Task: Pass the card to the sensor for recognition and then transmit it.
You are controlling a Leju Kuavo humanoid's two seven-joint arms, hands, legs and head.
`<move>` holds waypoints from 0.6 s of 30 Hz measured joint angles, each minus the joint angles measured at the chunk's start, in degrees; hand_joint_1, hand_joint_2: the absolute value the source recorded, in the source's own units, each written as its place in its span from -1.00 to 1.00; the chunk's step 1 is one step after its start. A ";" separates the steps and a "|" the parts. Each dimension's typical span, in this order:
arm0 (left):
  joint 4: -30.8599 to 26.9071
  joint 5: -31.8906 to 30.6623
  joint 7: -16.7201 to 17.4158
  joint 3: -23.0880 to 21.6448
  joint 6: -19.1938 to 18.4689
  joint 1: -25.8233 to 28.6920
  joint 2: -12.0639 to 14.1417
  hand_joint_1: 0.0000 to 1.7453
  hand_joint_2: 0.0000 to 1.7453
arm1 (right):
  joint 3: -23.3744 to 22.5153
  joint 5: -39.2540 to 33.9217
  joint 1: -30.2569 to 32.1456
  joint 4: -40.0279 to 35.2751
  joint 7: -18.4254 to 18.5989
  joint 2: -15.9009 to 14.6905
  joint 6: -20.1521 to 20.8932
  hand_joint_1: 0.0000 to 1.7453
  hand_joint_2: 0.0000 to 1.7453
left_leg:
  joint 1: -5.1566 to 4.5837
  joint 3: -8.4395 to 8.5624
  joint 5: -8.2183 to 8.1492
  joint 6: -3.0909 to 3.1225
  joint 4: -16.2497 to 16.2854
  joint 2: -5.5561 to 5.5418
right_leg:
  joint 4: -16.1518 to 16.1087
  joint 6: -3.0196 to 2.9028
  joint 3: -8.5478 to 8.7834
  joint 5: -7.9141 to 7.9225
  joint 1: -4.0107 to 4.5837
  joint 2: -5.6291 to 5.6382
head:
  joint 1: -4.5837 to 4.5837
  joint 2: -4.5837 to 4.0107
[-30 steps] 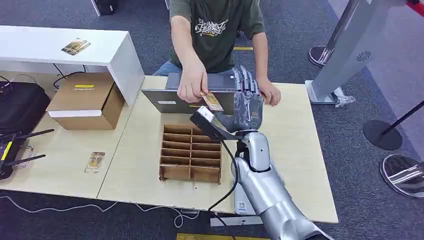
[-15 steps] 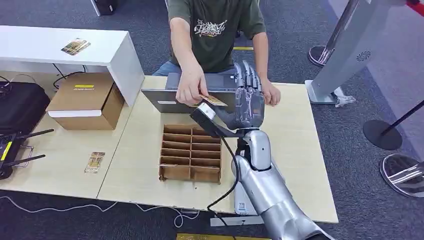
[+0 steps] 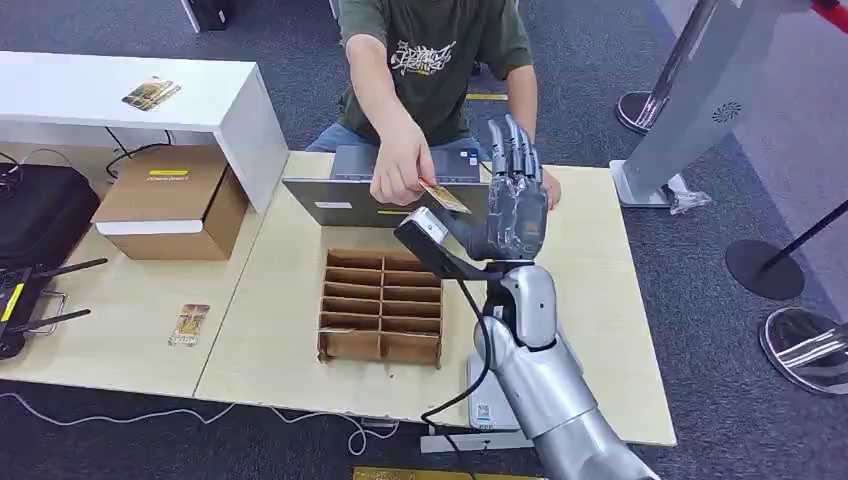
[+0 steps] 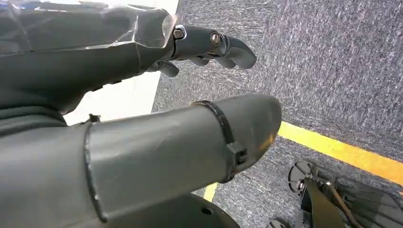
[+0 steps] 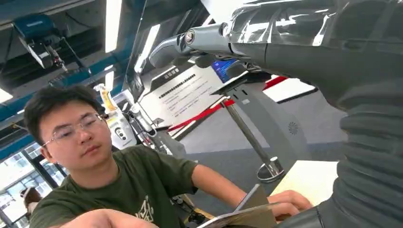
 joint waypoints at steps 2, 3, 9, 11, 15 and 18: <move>0.00 0.15 0.00 0.00 0.09 0.02 0.02 -1.00 -1.00 | 0.17 -0.44 0.19 -0.15 -0.26 -0.15 -0.59 -1.00 1.00 | 0.00 0.00 0.00 0.00 0.00 0.00 | 0.00 0.00 0.00 0.00 0.00 -0.01 | 0.00 0.00; 0.00 0.15 0.00 0.02 0.11 0.04 0.02 -1.00 -1.00 | 0.20 -0.44 0.28 -0.17 -0.41 -0.22 -0.81 -1.00 1.00 | 0.00 0.00 0.00 0.00 0.00 0.00 | 0.00 0.00 0.00 0.00 0.00 -0.01 | 0.00 0.00; 0.00 0.31 0.00 0.02 0.15 0.06 0.13 -1.00 -1.00 | 0.57 -2.28 0.35 -0.15 -1.22 -0.63 -1.20 1.00 1.00 | -0.01 -0.02 -0.01 0.00 0.00 0.00 | 0.00 0.01 0.00 -0.01 0.00 -0.01 | 0.00 0.00; 0.00 0.31 0.02 0.00 0.20 0.06 0.20 -1.00 -1.00 | 0.63 -2.95 0.37 -0.15 -1.51 -0.74 -1.35 1.00 1.00 | 0.00 -0.02 -0.01 0.00 0.00 0.00 | 0.00 0.01 -0.01 -0.01 0.00 -0.01 | 0.00 0.00; 0.00 0.33 0.00 0.02 0.22 0.11 0.28 -1.00 -1.00 | 0.79 -3.52 0.64 0.02 -2.01 -0.96 -1.40 1.00 1.00 | 0.00 -0.02 0.00 0.00 0.00 0.00 | 0.00 0.01 -0.01 -0.01 0.00 -0.01 | 0.00 0.00; 0.00 0.39 0.00 0.02 0.22 0.15 0.33 -1.00 -1.00 | 1.27 -3.61 0.73 0.09 -2.03 -1.11 -1.40 1.00 1.00 | 0.00 -0.02 0.00 0.00 0.00 0.00 | 0.00 0.01 -0.01 -0.01 0.00 -0.01 | 0.00 0.00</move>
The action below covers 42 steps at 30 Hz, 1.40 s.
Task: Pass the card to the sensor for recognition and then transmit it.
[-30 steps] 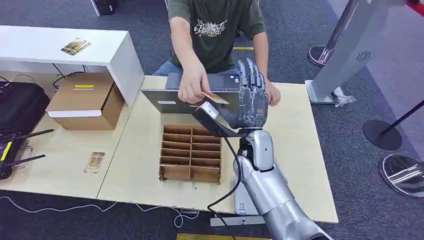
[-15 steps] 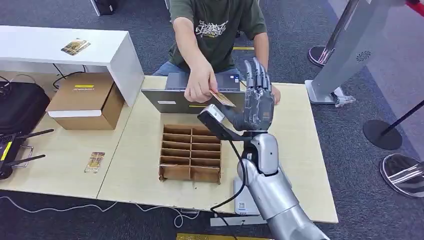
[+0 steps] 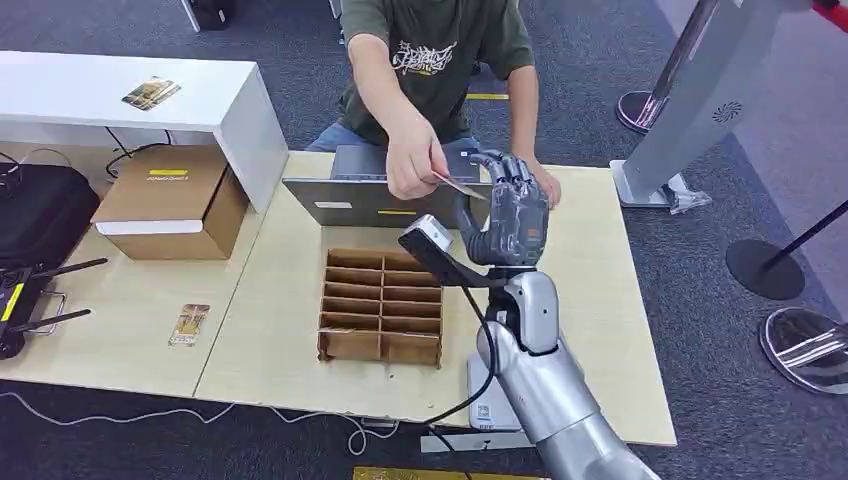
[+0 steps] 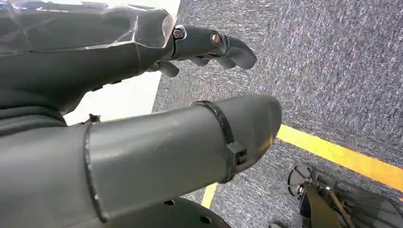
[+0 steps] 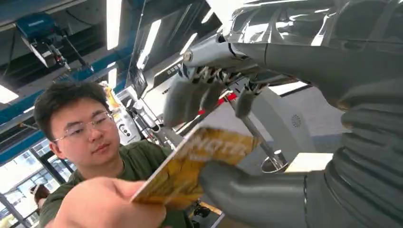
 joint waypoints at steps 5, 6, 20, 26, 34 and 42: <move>0.00 0.09 0.02 0.00 0.00 0.05 0.00 -1.00 -1.00 | 0.44 -0.22 0.07 0.07 0.00 -0.07 -0.07 1.00 1.00 | 0.00 0.00 0.00 0.00 0.00 0.00 | 0.00 0.00 0.00 0.00 0.00 0.00 | 0.00 0.00; 0.00 0.09 0.02 0.00 0.00 0.05 0.00 -1.00 -1.00 | 0.46 -0.22 0.08 0.07 0.00 -0.07 -0.09 1.00 1.00 | 0.00 0.00 0.00 0.00 0.00 0.00 | 0.00 0.00 0.00 0.00 0.00 0.00 | 0.00 0.00; 0.00 -0.24 0.17 0.00 -0.09 0.09 0.02 -1.00 -1.00 | 0.55 -0.37 0.21 0.15 0.22 -0.57 -0.76 1.00 1.00 | 0.00 0.00 0.00 0.00 0.00 0.00 | 0.00 0.00 0.00 0.00 0.00 -0.01 | 0.00 0.00; 0.00 -0.11 0.31 0.00 -0.09 0.09 0.04 -1.00 -1.00 | 0.48 -15.06 0.67 -0.11 -2.75 -0.55 8.30 1.00 1.00 | 0.00 0.00 0.00 0.00 0.00 0.00 | 0.00 0.00 0.00 0.00 0.00 0.00 | 0.00 0.00; 0.00 0.00 0.70 0.00 -0.07 0.18 0.22 -1.00 -1.00 | -1.03 -25.51 1.23 -1.25 -4.66 -0.55 13.09 1.00 1.00 | 0.00 -0.01 0.00 0.00 0.00 0.00 | 0.00 0.00 -0.01 0.00 0.00 0.00 | 0.00 0.00; 0.00 0.18 0.72 0.00 -0.02 0.19 0.33 -1.00 -1.00 | -1.29 -28.09 1.33 -2.08 -4.04 -0.63 14.21 1.00 1.00 | 0.00 0.00 0.00 0.00 0.00 0.01 | 0.00 0.00 -0.02 0.00 0.00 0.01 | -0.02 0.00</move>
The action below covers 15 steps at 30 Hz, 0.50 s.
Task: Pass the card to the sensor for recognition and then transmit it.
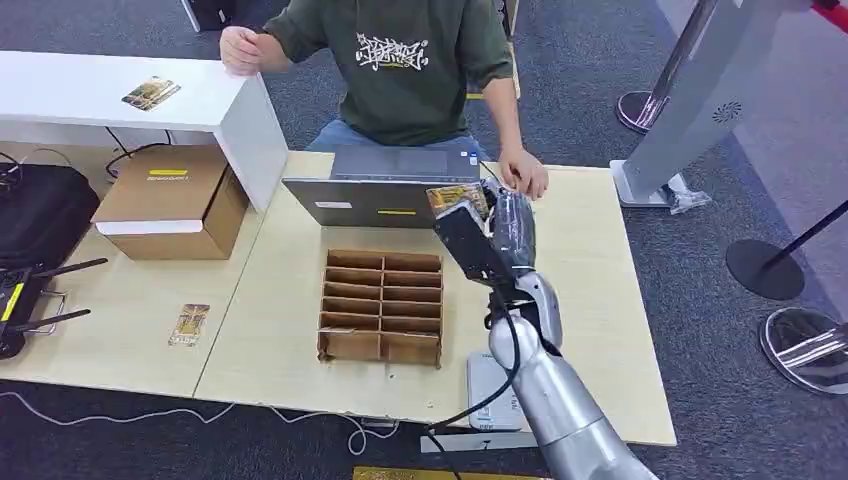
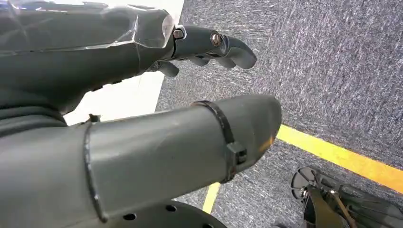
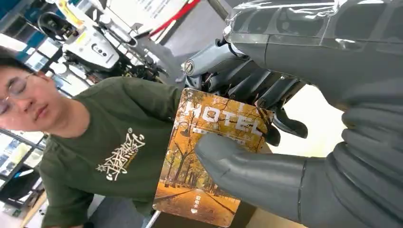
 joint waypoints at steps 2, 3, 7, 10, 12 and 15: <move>0.00 0.30 0.00 -0.02 0.04 0.01 -0.02 -1.00 -1.00 | -0.28 -1.54 0.22 -0.61 0.39 -0.22 1.11 1.00 1.00 | 0.00 0.00 0.00 0.00 0.00 0.00 | 0.00 0.00 0.00 0.00 0.00 0.00 | 0.00 0.00; 0.00 0.50 0.07 0.00 0.20 0.02 -0.02 -1.00 -1.00 | -0.42 -1.77 0.31 -0.90 0.44 -0.35 1.26 1.00 1.00 | 0.00 -0.01 0.00 0.00 0.00 0.00 | 0.00 0.00 0.00 0.00 0.00 0.00 | 0.02 0.00; 0.00 1.66 0.09 0.02 1.01 0.04 -0.17 -1.00 -1.00 | -0.92 -1.15 0.69 -2.01 0.90 -1.29 1.35 1.00 1.00 | -0.01 -0.01 0.00 0.00 0.01 0.00 | -0.01 0.00 0.00 0.00 -0.01 0.00 | 0.02 0.00; 0.00 1.97 -0.55 0.07 0.96 0.06 -0.28 -1.00 -1.00 | -1.03 1.01 1.28 -2.71 2.40 -3.03 1.46 1.00 1.00 | -0.01 -0.01 -0.01 0.01 0.01 -0.02 | -0.01 0.00 0.00 0.00 -0.01 -0.02 | 0.02 0.00; 0.00 1.99 -0.57 0.09 0.90 0.14 -0.26 -1.00 -1.00 | -1.27 1.38 1.86 -3.15 2.69 -4.24 1.57 1.00 1.00 | -0.01 -0.03 -0.01 0.01 0.01 -0.02 | -0.01 0.00 0.00 0.00 -0.01 -0.02 | 0.02 0.00; 0.00 2.14 -0.57 0.09 0.85 0.20 -0.24 -1.00 -1.00 | -1.33 1.60 2.39 -3.54 2.88 -5.46 1.57 1.00 1.00 | -0.01 -0.02 -0.01 0.01 0.01 0.01 | -0.01 0.00 -0.02 0.00 -0.01 0.01 | 0.00 0.00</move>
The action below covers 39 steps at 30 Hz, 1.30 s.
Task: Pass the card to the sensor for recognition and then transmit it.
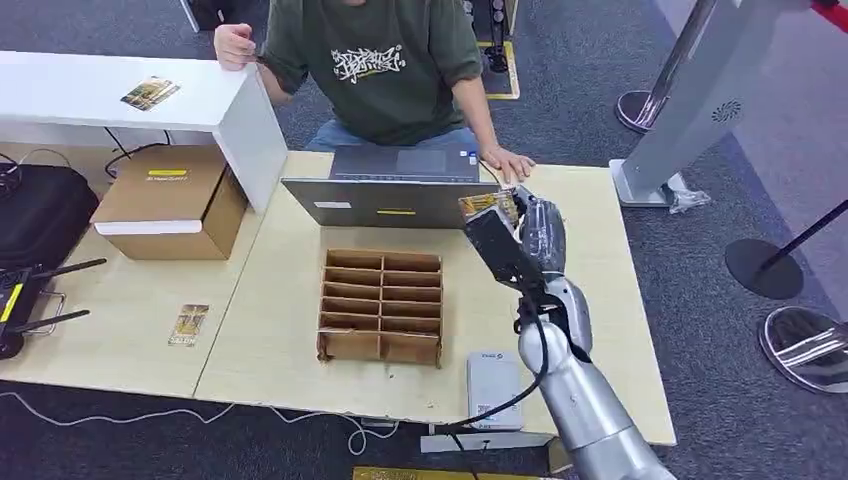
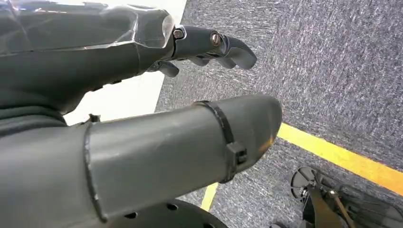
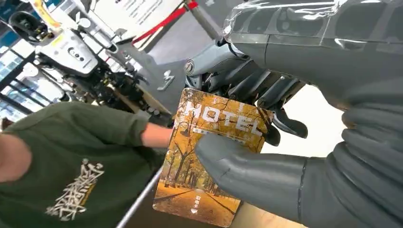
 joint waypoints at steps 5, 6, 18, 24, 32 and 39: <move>0.00 0.02 -0.02 0.00 -0.04 0.01 0.07 -1.00 -1.00 | 0.00 0.04 0.32 -0.44 0.00 -0.92 0.04 1.00 1.00 | 0.01 0.00 0.00 0.00 0.00 -0.01 | 0.00 0.00 -0.01 0.00 0.01 0.00 | 0.00 0.00; 0.00 0.02 -0.02 0.00 -0.04 -0.01 0.07 -1.00 -1.00 | 0.00 0.04 0.40 -0.53 0.00 -1.01 0.04 1.00 1.00 | 0.01 0.00 0.00 0.00 0.00 -0.01 | 0.00 0.00 -0.01 0.00 0.01 0.00 | 0.00 0.00; 0.00 0.90 -1.20 0.39 -0.07 0.18 0.00 -1.00 -1.00 | -5.01 5.62 14.83 -10.78 4.90 -5.69 -3.19 1.00 1.00 | -0.01 -0.04 -0.23 0.15 0.02 -0.20 | -0.10 0.07 0.09 -0.10 0.00 -0.22 | 0.02 0.00; 0.00 2.80 -1.01 1.16 0.13 0.17 -0.20 -1.00 -1.00 | -6.51 11.58 27.41 -19.11 9.15 -5.45 -1.60 1.00 1.00 | 0.00 -0.02 -0.40 0.11 0.01 -0.14 | -0.10 0.04 0.07 -0.30 0.00 -0.18 | 0.00 0.00; 0.00 4.00 -1.07 2.34 0.18 0.14 -0.57 -1.00 -1.00 | -6.67 12.04 37.69 -25.51 13.84 -3.85 0.29 1.00 1.00 | 0.00 -0.02 -0.44 0.13 0.00 -0.15 | -0.10 0.06 0.10 -0.38 0.00 -0.19 | 0.02 0.00; 0.00 5.47 -0.98 3.45 0.31 0.18 -0.85 -1.00 -1.00 | -6.16 13.53 44.34 -29.86 16.42 -1.51 2.58 1.00 1.00 | 0.00 -0.01 -0.52 0.06 0.00 -0.13 | -0.10 0.09 0.11 -0.41 0.00 -0.17 | 0.00 0.00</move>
